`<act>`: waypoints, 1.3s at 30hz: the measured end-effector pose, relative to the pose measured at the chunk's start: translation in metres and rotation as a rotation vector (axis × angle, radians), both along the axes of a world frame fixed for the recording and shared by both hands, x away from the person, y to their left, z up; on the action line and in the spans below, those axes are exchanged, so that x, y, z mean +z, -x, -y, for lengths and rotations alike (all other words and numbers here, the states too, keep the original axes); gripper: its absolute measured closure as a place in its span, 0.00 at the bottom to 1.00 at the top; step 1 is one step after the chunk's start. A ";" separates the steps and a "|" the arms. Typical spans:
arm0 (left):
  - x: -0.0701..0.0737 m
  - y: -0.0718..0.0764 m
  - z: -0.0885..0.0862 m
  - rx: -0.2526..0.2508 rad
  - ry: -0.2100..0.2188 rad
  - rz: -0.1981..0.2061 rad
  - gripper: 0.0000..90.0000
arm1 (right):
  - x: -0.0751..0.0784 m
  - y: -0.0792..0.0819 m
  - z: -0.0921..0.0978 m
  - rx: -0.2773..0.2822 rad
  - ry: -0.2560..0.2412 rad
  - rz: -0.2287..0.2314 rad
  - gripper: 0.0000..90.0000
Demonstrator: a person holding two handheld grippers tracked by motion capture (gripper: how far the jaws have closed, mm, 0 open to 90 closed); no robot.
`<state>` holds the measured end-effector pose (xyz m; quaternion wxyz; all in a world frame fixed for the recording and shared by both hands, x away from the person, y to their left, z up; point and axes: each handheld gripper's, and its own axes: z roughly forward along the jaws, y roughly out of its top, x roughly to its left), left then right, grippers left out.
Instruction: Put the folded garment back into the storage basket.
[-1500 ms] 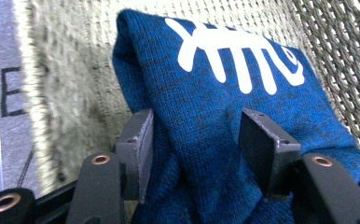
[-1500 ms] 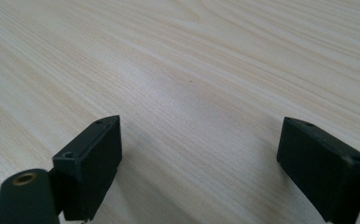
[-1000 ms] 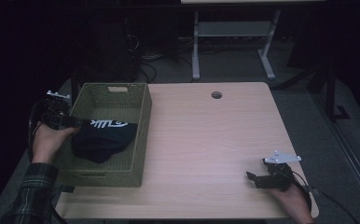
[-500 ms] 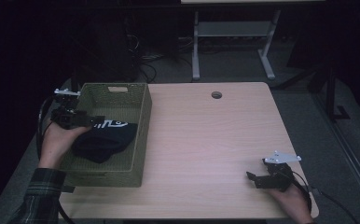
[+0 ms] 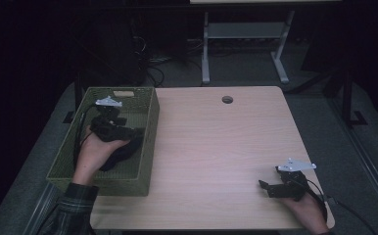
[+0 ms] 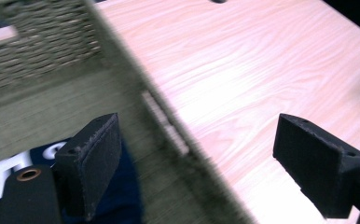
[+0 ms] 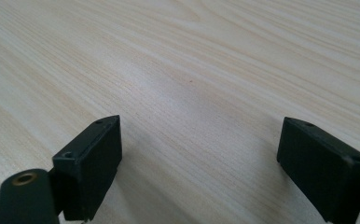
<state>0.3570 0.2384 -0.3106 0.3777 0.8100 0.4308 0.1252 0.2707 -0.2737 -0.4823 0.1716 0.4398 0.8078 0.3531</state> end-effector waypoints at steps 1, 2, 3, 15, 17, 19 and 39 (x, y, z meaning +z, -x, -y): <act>-0.001 0.001 0.004 -0.008 0.000 0.003 0.17 | 0.000 0.000 0.000 0.000 0.000 0.000 0.15; -0.002 0.002 0.010 -0.019 0.002 0.008 0.17 | 0.000 0.000 0.000 0.000 0.000 0.000 0.15; -0.003 0.003 0.015 -0.027 0.005 0.007 0.17 | 0.000 0.000 0.000 0.001 0.001 0.003 0.15; -0.024 0.018 0.073 -0.083 -0.009 0.019 0.17 | 0.000 -0.001 0.000 0.006 0.002 0.005 0.15; -0.027 0.023 0.082 -0.093 -0.005 0.025 0.17 | 0.000 -0.001 0.000 0.009 0.002 0.005 0.15; -0.030 0.027 0.091 -0.103 -0.003 0.031 0.17 | 0.000 -0.001 0.000 0.010 0.002 0.005 0.15; -0.087 0.061 0.137 -0.223 -0.003 0.102 0.17 | -0.001 -0.003 -0.002 0.034 0.009 -0.008 0.07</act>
